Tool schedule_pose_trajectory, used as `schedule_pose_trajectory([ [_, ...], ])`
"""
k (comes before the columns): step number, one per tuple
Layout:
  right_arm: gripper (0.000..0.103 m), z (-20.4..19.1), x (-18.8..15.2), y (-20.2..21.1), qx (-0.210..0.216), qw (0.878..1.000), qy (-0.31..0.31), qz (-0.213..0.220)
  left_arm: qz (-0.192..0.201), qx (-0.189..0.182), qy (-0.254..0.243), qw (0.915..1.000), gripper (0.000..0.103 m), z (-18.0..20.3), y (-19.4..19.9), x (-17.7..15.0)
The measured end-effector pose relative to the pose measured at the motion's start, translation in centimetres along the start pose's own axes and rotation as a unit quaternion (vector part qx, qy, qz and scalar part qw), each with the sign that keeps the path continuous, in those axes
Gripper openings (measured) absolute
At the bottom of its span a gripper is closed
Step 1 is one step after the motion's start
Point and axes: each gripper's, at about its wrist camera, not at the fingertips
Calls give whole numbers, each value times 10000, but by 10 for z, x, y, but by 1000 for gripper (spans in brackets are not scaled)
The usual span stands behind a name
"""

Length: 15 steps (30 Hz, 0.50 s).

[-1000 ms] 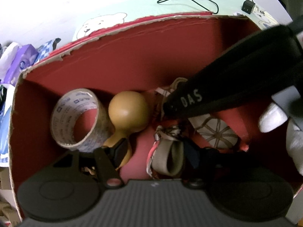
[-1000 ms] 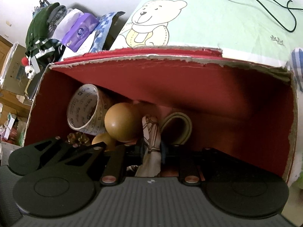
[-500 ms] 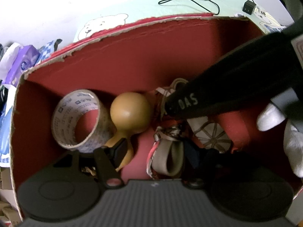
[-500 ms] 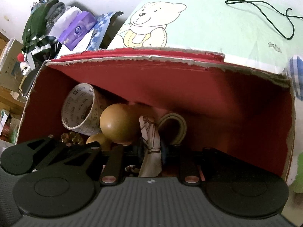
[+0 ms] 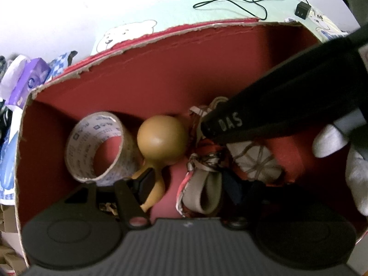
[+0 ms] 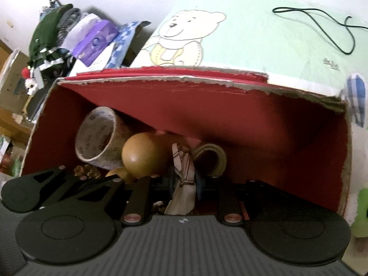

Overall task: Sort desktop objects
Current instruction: 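Open the right gripper and release the pouch strap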

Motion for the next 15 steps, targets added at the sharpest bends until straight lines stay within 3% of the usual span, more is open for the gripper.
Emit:
schedule_pose_trajectory([
  [6,21,-4,-1,1,-100,9999,50,62,55,42,-8,10000,69,4,5,-3],
  [15,22,5,-5,15,300,9983,-263,428,41,40,10,10000,69,-6,-6,3],
])
Point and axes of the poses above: each gripper's, at about its wrist camera, not at the fingertips, and y roughly against the way its jaws point, z to its right, x to its top, and after that the axes turned 4 degrees about y, right-handed
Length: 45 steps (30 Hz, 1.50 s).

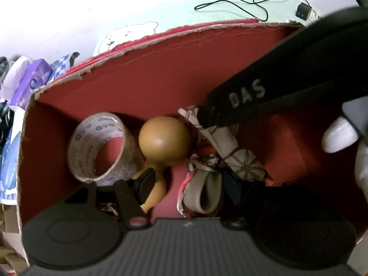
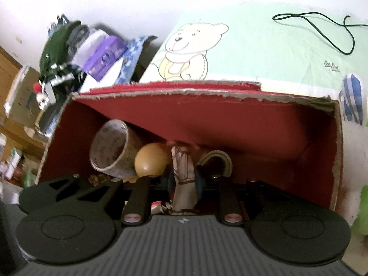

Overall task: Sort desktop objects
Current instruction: 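Open the right gripper and release the pouch strap, then withdraw the right gripper from the box toward the red gift box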

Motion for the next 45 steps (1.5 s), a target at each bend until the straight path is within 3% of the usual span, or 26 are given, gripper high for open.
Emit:
schedule_pose_trajectory([
  [11,24,2,0,7,280,9991,-57,310,27,37,20,10000,69,-1,1,1],
  [13,24,5,-1,12,489,9977,-108,461,24,15,30,10000,69,-2,2,1],
  [22,26,9,-3,18,377,9963,-250,726,53,-39,-22,10000,73,-3,-2,3],
  [45,27,13,-3,18,439,9963,-217,711,-9,-124,-160,9998,81,2,0,3],
])
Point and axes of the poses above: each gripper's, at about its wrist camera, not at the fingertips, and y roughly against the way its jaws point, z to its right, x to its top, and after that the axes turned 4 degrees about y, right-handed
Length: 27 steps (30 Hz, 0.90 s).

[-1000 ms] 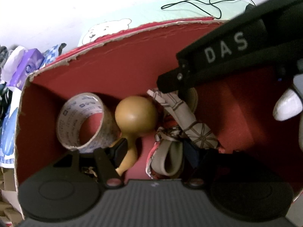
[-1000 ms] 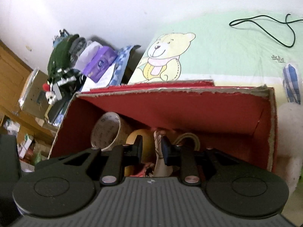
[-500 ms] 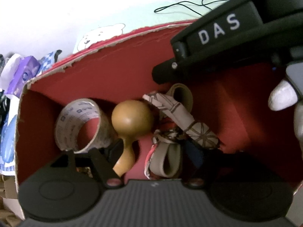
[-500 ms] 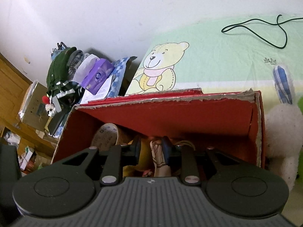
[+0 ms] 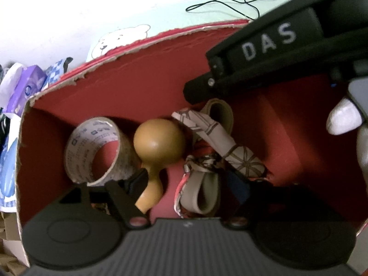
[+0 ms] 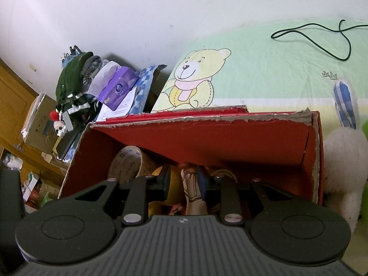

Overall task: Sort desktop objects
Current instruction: 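Withdraw the right gripper from the box toward the red gift box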

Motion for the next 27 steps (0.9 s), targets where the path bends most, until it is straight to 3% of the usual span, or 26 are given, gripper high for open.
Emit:
schedule_pose_trajectory([
  [5,27,2,1,5,13,10000,-75,47,4,-68,83,9999,86,-2,0,5],
  [19,28,-1,2,9,-298,9994,-60,155,91,16,258,9996,86,-11,14,8],
  [27,29,-9,-4,22,-797,9959,-11,421,365,127,313,9988,85,-16,33,2],
])
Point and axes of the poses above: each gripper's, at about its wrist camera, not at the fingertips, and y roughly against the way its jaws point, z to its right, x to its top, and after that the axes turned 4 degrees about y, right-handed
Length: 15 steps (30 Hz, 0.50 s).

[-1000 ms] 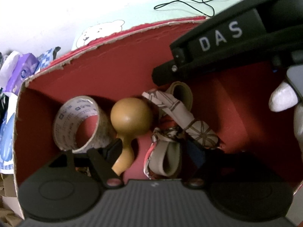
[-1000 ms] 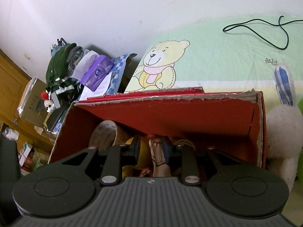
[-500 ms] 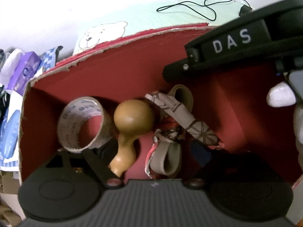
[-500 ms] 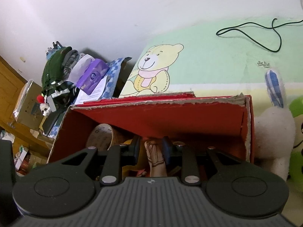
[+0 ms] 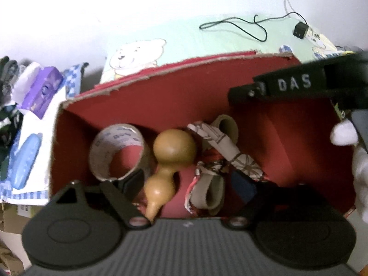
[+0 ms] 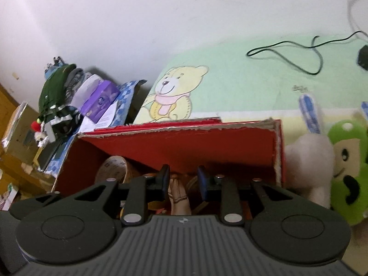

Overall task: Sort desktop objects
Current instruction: 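Withdraw the right gripper from the box toward the red gift box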

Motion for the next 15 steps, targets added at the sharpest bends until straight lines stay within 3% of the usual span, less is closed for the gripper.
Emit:
schedule_pose_trajectory([
  [5,32,-11,-12,14,-429,9985,183,288,90,29,103,9999,86,-5,8,-1],
  [15,36,-24,-31,39,-603,9962,227,590,318,89,125,9994,90,-3,30,-13],
])
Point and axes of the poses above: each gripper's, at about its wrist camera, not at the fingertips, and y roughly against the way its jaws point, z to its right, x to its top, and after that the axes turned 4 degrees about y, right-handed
